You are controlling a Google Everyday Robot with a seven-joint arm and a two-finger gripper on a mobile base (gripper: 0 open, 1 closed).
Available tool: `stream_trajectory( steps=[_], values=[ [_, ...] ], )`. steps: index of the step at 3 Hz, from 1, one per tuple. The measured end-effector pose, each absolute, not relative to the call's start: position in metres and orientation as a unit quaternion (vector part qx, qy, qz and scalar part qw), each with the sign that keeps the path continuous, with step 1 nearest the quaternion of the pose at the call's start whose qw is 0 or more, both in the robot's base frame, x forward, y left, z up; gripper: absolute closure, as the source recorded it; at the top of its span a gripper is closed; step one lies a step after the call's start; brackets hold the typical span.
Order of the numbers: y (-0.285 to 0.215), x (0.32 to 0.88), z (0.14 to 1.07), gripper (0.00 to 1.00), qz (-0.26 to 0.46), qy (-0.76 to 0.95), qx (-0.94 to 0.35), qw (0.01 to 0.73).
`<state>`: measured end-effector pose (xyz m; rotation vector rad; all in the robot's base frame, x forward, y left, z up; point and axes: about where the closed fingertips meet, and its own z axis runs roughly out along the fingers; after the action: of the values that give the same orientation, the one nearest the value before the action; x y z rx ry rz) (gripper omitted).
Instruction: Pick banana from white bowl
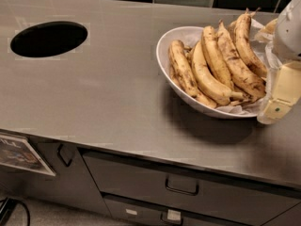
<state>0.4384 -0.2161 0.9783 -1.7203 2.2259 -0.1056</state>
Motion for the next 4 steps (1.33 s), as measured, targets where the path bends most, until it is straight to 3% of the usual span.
stream_trajectory(
  steps=[2,4],
  values=[
    [-0.216,0.445,0.979,0.00,-0.031,0.785,-0.592,0.177],
    [-0.231,0.505,0.981,0.00,0.062,0.800,-0.511,0.309]
  ],
)
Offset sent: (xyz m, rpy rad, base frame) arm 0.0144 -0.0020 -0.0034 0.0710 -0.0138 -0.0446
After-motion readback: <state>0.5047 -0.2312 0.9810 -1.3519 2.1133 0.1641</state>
